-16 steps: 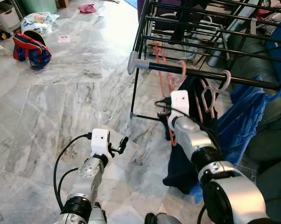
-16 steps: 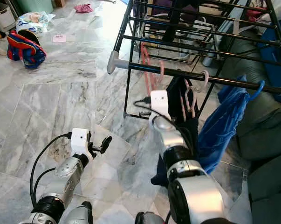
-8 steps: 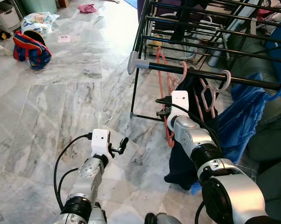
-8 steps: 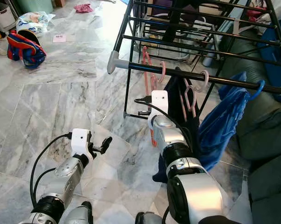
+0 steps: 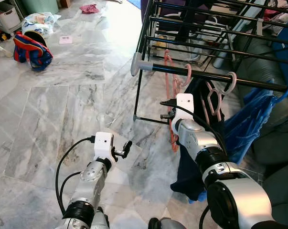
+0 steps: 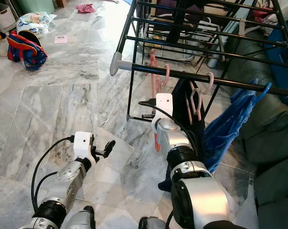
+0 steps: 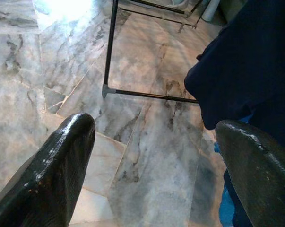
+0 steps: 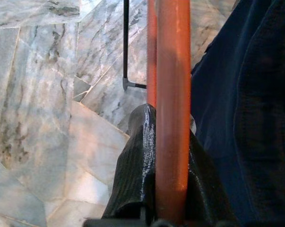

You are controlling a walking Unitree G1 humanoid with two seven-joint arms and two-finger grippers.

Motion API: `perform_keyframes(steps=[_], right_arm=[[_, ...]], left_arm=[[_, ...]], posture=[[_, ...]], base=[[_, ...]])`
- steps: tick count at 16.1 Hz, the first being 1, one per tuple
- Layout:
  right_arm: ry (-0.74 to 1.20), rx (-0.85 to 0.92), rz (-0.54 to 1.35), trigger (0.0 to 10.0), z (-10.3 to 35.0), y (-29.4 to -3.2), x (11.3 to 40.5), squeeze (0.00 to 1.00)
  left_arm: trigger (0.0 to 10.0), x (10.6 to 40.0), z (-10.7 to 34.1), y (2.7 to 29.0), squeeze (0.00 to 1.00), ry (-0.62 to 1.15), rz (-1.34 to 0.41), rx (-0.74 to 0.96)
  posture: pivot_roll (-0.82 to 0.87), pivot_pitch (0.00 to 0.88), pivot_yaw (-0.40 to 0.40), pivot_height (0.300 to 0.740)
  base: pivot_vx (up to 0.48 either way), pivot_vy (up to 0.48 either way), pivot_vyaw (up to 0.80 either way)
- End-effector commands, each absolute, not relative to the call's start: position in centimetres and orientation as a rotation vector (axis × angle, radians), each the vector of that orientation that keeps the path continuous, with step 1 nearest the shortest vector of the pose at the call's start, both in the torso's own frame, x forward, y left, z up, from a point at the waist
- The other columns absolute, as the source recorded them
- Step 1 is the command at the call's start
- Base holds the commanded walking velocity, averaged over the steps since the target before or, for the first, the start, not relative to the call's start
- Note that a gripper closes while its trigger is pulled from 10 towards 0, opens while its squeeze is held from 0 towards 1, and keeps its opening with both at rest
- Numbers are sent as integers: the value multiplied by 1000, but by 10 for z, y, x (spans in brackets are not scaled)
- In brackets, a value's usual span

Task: Hang hanger

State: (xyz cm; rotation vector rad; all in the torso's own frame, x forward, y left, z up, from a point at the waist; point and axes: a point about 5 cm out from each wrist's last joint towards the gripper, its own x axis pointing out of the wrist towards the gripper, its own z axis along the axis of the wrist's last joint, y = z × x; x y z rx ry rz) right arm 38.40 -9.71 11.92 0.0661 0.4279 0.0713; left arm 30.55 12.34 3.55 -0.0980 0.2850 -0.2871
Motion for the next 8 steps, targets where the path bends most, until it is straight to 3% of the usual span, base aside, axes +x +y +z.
perform_keyframes(steps=[1,8], right_arm=[[456,92,68,10000,113,-99,381,1000],[376,-15,76,10000,119,-98,382,1000]], left_arm=[[10000,299,27,121,0,324,-295,-97],[10000,300,29,120,0,313,-300,-102]], posture=[[142,201,-88,740],[138,198,-86,740]], base=[[0,0,0],[0,0,0]])
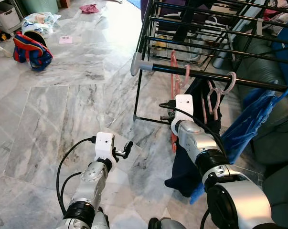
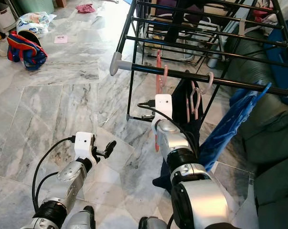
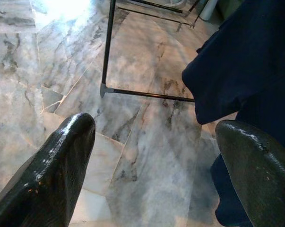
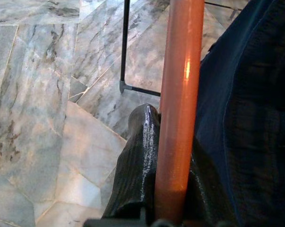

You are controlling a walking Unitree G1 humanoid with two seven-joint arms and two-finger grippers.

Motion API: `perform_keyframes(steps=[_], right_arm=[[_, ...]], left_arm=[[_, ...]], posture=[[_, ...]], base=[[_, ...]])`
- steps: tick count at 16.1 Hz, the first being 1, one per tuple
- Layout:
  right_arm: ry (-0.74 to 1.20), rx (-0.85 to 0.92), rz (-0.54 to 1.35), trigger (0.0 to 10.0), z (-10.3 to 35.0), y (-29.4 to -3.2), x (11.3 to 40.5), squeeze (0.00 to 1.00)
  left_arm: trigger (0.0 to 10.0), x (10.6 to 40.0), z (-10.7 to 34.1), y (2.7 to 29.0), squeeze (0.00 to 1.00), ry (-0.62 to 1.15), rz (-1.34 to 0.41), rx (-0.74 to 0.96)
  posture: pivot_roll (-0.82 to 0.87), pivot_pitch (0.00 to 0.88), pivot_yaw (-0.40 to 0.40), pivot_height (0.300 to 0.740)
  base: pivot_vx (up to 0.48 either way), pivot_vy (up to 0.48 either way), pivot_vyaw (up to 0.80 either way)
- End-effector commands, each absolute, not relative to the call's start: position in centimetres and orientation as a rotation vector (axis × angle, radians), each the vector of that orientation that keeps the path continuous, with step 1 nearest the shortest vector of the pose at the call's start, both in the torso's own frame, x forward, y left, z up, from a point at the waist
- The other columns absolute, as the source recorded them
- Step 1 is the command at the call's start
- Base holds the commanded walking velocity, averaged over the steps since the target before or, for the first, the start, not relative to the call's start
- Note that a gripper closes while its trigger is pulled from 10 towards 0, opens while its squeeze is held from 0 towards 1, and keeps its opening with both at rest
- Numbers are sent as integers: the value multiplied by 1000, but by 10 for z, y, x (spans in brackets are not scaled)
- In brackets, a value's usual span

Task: Hang hanger

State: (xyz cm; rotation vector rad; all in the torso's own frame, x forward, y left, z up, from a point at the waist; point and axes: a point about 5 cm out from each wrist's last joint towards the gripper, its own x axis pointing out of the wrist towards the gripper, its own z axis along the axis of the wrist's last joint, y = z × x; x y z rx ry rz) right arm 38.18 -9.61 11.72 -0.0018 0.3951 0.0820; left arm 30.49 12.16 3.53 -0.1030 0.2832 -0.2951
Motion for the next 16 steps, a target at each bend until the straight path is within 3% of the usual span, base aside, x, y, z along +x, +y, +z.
perform_keyframes(steps=[1,5,9,10,11,12,16], right_arm=[[377,-16,75,10000,118,-99,381,1000],[371,-25,72,10000,117,-100,381,1000],[368,-37,65,10000,117,-102,381,1000],[367,-38,64,10000,117,-102,381,1000],[366,-38,64,10000,118,-102,381,1000],[365,-38,64,10000,118,-102,381,1000],[363,-35,65,10000,118,-101,382,1000]], left_arm=[[10000,301,34,119,0,271,-312,-128],[10000,299,56,111,0,116,-436,-211],[10000,312,84,135,0,-21,-314,-157],[10000,314,88,139,220,-39,-293,-155],[10000,318,97,146,886,-79,-243,-143],[10000,323,107,152,1000,-119,-204,-143],[10000,333,144,149,1000,-260,-186,-144]], posture=[[137,198,-86,740],[137,196,-84,740],[139,197,-84,740],[139,197,-84,740],[142,197,-84,740],[142,197,-83,740],[142,198,-79,740]], base=[[0,0,0],[0,0,0],[0,0,0],[0,0,0],[0,0,0],[0,0,0],[0,0,0]])
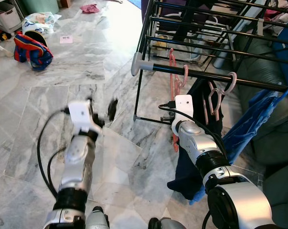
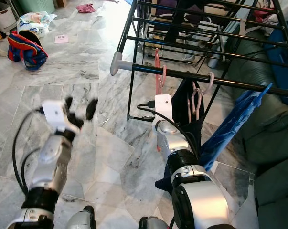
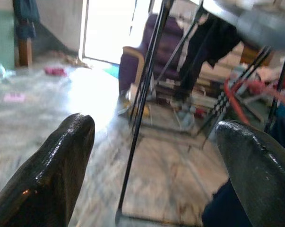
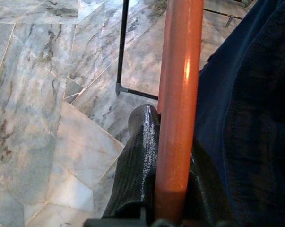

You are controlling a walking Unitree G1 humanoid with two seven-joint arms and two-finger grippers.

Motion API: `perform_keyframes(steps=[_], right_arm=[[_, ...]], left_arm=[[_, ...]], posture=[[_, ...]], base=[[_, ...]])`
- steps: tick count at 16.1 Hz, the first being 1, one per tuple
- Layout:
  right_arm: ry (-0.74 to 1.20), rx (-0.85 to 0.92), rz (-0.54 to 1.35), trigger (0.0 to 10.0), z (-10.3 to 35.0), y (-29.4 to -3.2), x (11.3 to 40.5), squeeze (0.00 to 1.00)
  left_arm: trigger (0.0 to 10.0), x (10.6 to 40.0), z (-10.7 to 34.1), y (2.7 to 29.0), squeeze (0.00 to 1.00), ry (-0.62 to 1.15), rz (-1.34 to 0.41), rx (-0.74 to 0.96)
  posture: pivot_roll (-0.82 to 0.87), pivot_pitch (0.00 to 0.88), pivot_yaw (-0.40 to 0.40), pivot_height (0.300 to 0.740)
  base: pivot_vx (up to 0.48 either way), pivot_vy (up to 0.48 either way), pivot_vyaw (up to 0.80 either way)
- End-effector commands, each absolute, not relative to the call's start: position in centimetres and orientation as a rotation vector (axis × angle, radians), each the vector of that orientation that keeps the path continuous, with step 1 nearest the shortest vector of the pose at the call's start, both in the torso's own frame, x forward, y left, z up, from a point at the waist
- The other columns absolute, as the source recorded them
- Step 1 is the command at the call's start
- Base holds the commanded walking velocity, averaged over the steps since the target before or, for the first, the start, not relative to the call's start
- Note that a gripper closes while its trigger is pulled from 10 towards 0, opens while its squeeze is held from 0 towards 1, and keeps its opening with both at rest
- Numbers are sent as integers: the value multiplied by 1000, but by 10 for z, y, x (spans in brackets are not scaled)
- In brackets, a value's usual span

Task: Hang hanger

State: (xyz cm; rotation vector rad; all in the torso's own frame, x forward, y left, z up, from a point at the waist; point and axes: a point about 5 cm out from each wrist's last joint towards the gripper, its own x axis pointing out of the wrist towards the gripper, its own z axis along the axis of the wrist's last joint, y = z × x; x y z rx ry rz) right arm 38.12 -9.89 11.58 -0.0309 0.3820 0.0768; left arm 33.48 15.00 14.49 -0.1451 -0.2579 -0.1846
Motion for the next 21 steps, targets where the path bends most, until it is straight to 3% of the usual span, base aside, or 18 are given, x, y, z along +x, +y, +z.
perform_keyframes(steps=[1,7,8,9,10,21], right_arm=[[363,-34,65,10000,118,-101,382,1000],[355,-28,63,10000,119,-100,382,1000],[353,-25,65,10000,119,-99,382,1000],[353,-24,66,10000,119,-99,382,1000],[352,-23,68,10000,119,-98,382,1000],[341,-17,73,10000,121,-96,382,1000]], left_arm=[[10000,334,149,148,1000,-277,-177,-136],[10000,339,180,143,1000,-387,-175,-111],[10000,339,192,140,0,-431,-198,-109],[10000,339,196,140,0,-452,-204,-114],[0,338,201,138,0,-480,-220,-128],[0,339,222,133,0,-547,-252,-109]], posture=[[140,197,-75,740],[143,197,-71,740],[145,197,-70,740],[146,196,-69,740],[146,196,-68,740],[146,192,-64,740]], base=[[0,0,0],[0,0,0],[0,0,0],[0,0,0],[0,0,0],[0,0,0]])
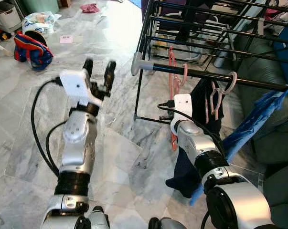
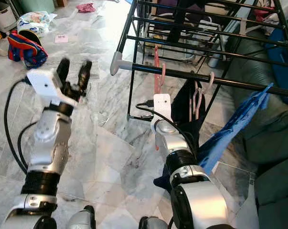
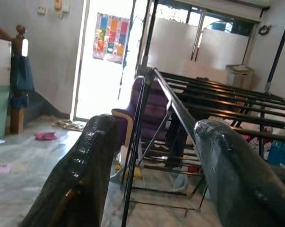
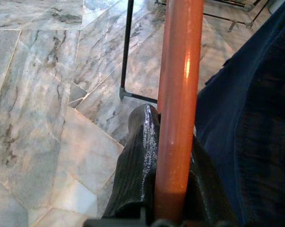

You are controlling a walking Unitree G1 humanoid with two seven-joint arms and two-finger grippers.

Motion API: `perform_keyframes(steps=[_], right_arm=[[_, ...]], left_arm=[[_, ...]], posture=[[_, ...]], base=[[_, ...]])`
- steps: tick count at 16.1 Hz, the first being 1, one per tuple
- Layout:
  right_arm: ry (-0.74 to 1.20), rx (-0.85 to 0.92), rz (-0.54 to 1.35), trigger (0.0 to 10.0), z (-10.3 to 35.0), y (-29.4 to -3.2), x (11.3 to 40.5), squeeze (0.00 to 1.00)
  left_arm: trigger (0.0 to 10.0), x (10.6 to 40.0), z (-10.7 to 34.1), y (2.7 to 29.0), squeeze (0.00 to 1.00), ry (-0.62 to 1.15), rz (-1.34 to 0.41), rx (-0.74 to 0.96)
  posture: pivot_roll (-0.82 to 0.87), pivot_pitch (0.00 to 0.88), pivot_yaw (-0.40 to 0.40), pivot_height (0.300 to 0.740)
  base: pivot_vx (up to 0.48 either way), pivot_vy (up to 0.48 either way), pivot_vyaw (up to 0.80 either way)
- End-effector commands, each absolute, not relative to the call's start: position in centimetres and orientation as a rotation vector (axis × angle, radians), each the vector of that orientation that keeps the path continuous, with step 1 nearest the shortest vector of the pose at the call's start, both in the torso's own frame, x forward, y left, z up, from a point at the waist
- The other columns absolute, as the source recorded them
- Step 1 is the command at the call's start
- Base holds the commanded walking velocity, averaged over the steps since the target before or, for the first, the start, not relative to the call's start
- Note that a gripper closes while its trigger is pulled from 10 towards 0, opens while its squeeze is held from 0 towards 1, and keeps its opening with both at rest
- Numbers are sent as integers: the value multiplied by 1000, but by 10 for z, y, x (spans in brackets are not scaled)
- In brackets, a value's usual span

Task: Hang hanger

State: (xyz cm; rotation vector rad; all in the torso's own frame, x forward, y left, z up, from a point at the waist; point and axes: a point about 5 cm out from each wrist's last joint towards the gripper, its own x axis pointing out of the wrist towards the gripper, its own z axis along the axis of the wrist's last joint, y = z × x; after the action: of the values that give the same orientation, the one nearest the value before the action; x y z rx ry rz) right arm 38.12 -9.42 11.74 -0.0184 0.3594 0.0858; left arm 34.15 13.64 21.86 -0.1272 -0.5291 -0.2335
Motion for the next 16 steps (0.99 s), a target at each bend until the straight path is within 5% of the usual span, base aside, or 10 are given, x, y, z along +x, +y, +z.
perform_keyframes(steps=[1,4,5,6,11,12,13,14,15,16], right_arm=[[341,-16,74,10000,121,-96,382,1000],[340,-15,73,10000,120,-96,382,1000],[341,-15,73,10000,120,-96,382,1000],[341,-15,74,10000,120,-95,382,1000],[341,-21,72,10000,121,-97,383,1000],[342,-21,72,10000,121,-97,383,855],[343,-23,72,10000,121,-97,383,0],[344,-24,72,10000,120,-97,382,0],[343,2,85,10000,120,-96,382,1000],[342,12,89,10000,120,-96,382,1000]], left_arm=[[0,340,221,132,0,-544,-254,-109],[471,341,216,131,0,-512,-254,-90],[10000,342,213,131,447,-493,-251,-98],[10000,342,210,131,1000,-477,-264,-121],[10000,336,175,140,1000,-365,-231,-90],[10000,334,164,143,1000,-334,-224,-85],[10000,330,153,145,1000,-301,-217,-77],[10000,328,148,147,1000,-283,-213,-70],[10000,324,140,149,1000,-258,-206,-66],[10000,323,137,150,1000,-248,-202,-63]], posture=[[145,192,-62,740],[144,192,-60,740],[144,191,-62,740],[144,191,-62,740],[141,193,-67,740],[141,193,-67,740],[141,193,-67,740],[141,193,-67,740],[142,194,-68,740],[144,194,-70,740]], base=[[0,0,0],[0,0,0],[0,0,0],[0,0,0],[0,0,0],[0,0,0],[0,0,0],[0,0,0],[0,0,0],[0,0,0]])
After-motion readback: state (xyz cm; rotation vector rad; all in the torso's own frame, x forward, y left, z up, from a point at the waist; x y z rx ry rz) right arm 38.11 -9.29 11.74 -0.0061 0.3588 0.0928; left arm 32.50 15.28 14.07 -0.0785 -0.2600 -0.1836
